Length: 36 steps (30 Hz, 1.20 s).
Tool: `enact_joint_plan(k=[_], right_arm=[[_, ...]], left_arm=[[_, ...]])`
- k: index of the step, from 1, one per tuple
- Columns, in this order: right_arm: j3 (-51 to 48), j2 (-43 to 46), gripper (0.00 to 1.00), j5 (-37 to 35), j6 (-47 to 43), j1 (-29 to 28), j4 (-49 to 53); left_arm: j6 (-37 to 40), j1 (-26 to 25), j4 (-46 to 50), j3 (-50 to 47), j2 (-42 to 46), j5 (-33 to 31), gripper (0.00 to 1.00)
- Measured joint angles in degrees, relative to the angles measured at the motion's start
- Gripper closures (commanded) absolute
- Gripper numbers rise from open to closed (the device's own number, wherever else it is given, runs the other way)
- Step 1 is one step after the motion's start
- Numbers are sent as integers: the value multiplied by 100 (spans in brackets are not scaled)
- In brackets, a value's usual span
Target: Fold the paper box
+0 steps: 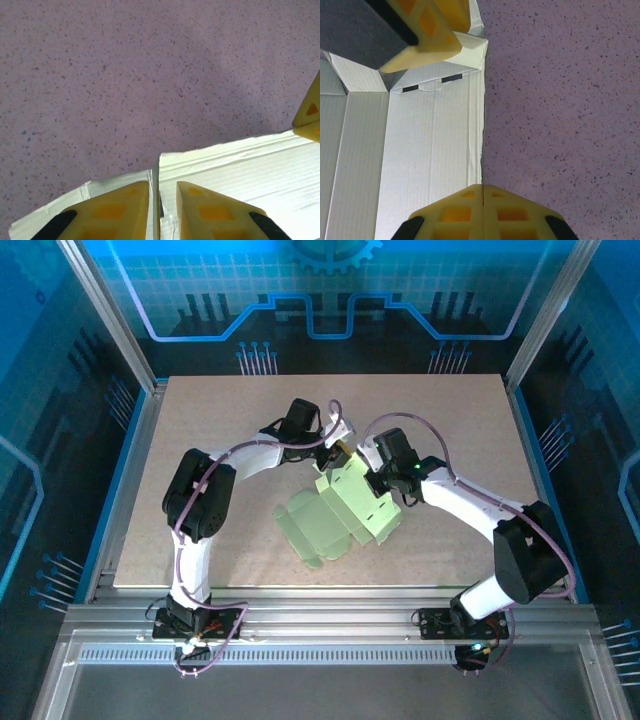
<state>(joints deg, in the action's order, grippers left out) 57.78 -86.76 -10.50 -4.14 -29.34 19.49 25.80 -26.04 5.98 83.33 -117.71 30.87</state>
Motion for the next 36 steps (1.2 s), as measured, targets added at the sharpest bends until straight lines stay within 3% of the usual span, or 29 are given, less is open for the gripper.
enact_joint_plan(k=[3,11,16,21,26,31,36], right_arm=[[11,-2,100,-2,0,0,17],[83,-13,100,0,0,0,105],[83,-17,99,-2,0,-2,107],[83,-17,81,4,9,-2,105],[83,2,57,151,98,11,50],[-7,291,47,686,345,227,-127],[-232,667,43,1386,826,802,-382]], left_arm=[[9,0,42,0,0,4,77],[42,17,68,0,0,-13,100],[52,11,59,-2,0,-17,100],[-39,-2,-420,-289,13,-28,100],[-195,-146,-1333,-1198,186,-306,100],[-461,-229,-2352,-1827,282,-485,100],[-673,-225,-3235,-2168,378,-627,100]])
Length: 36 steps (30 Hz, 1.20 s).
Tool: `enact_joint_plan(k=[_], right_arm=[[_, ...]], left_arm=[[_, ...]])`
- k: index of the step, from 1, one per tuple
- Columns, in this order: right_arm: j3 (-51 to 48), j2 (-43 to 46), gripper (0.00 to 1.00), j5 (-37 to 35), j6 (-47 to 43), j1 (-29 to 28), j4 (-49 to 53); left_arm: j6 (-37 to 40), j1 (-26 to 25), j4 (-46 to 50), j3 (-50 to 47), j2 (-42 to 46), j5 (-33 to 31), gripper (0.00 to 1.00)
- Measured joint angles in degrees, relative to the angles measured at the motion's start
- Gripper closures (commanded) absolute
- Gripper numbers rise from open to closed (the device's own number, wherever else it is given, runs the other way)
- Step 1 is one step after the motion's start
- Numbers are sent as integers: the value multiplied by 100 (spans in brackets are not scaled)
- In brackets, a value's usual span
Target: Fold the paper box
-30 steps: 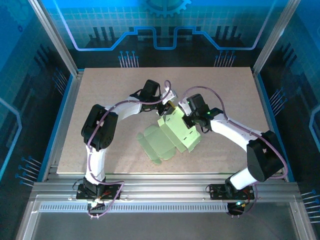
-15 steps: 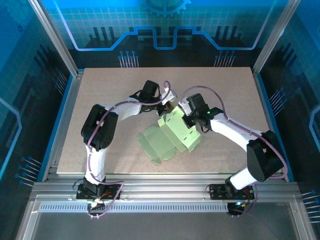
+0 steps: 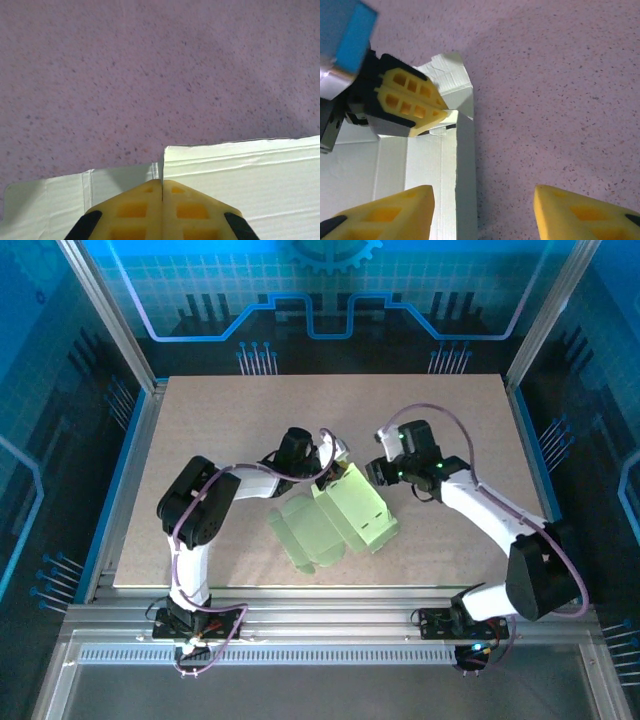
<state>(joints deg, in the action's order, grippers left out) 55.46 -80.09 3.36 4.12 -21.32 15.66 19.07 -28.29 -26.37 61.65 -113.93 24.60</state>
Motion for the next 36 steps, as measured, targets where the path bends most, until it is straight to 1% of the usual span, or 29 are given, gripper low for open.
enact_joint_plan(k=[5,10,15,18,23,30,36], right_arm=[[-164,59,43,719,614,625,-192],[-378,-20,43,1648,1287,1180,-435],[-409,-247,43,2380,1727,1300,-686],[-409,-393,44,2660,1882,1300,-798],[-411,-544,44,2865,1989,1285,-855],[-411,-553,44,2883,1919,1187,-841],[-409,-553,45,2813,1681,1005,-710]], left_arm=[[-208,0,-833,-205,24,-42,100],[-503,0,-1731,-535,24,-79,100],[-785,-7,-2500,-717,24,-105,100],[-927,-26,-2885,-824,22,-173,100],[-1110,-122,-3357,-1038,22,-372,100],[-1414,-302,-3967,-1631,22,-837,100],[-1606,-328,-4470,-1893,22,-1143,100]])
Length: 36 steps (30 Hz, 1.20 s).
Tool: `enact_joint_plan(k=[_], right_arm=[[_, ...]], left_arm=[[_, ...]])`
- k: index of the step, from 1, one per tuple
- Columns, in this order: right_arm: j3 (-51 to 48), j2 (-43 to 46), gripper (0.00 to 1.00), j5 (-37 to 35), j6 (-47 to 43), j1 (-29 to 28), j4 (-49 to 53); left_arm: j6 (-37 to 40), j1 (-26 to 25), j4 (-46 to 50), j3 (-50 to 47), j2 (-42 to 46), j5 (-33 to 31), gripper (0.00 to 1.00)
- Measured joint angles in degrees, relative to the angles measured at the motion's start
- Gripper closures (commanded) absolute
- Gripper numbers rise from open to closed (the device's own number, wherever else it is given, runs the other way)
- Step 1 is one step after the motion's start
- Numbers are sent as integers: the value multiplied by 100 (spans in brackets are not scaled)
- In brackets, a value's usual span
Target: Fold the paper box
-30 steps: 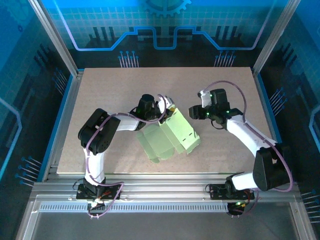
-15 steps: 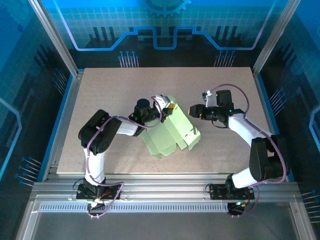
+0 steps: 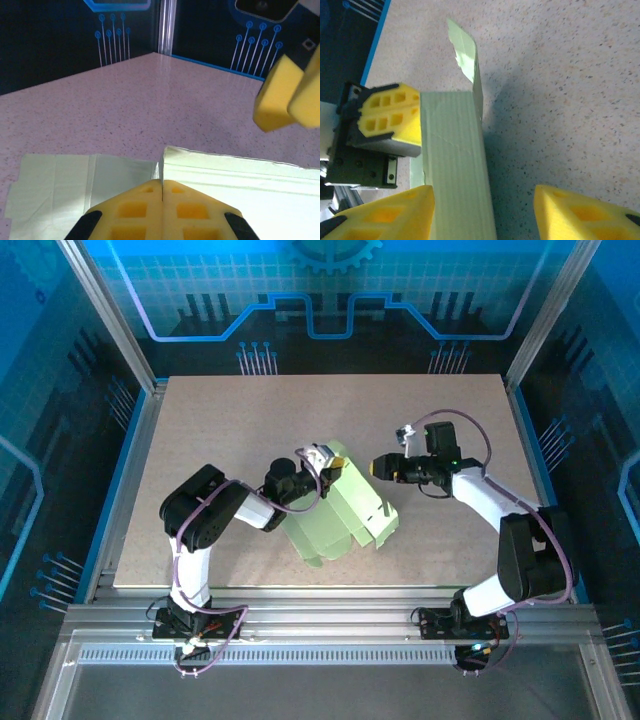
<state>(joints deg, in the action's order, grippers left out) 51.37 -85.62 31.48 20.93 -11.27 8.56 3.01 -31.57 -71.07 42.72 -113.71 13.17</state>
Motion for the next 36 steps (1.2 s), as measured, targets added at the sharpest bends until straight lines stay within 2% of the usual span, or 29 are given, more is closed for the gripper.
enact_joint_plan(k=[11,28,36], right_arm=[[24,133,53,-457,-424,-372,356],[234,162,54,-1126,-817,-782,822],[59,1145,62,-2151,-1182,-1178,859]], left_arm=[[-57,-63,-584,-240,0,-234,100],[-83,-387,-686,-632,20,-815,100],[-81,-385,-686,-629,20,-953,100]])
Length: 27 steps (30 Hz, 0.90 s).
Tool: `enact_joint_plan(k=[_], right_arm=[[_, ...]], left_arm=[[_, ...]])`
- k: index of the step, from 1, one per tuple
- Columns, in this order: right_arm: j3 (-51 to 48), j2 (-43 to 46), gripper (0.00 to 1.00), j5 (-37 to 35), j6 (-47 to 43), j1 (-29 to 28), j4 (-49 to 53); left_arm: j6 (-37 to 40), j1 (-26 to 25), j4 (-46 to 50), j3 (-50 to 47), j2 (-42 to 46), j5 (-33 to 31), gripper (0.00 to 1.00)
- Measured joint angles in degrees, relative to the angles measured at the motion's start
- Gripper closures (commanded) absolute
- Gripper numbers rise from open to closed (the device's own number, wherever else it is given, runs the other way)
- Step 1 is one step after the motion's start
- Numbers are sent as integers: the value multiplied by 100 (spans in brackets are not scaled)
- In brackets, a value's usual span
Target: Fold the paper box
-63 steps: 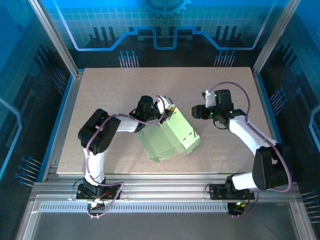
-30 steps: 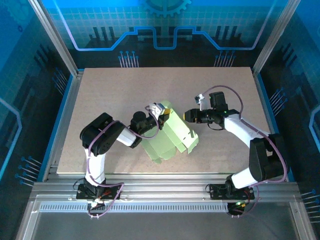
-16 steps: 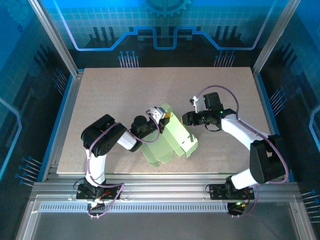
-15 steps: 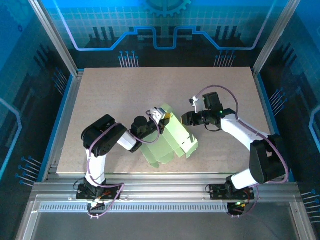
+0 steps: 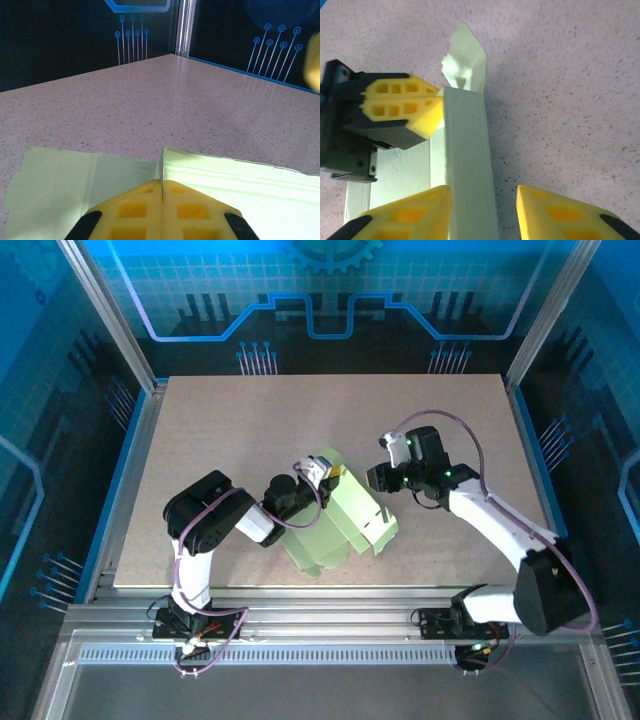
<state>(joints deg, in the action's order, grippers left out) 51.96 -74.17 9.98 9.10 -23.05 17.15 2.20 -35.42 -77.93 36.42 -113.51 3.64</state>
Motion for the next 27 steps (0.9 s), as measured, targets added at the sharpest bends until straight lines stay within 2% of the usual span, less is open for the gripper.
enact_joint_plan(k=[6,14,22,27], right_arm=[[-249,501,63,-1320,-693,-966,-17],[-334,20,63,-2771,-1423,-1659,-9],[-332,-562,74,-3386,-1755,-1869,-4],[-236,-638,73,-3665,-1867,-1974,37]], left_arm=[[2,0,0,0,0,-4,100],[2,0,0,0,0,-2,100],[2,0,0,0,0,-2,100],[2,0,0,0,0,-4,100]])
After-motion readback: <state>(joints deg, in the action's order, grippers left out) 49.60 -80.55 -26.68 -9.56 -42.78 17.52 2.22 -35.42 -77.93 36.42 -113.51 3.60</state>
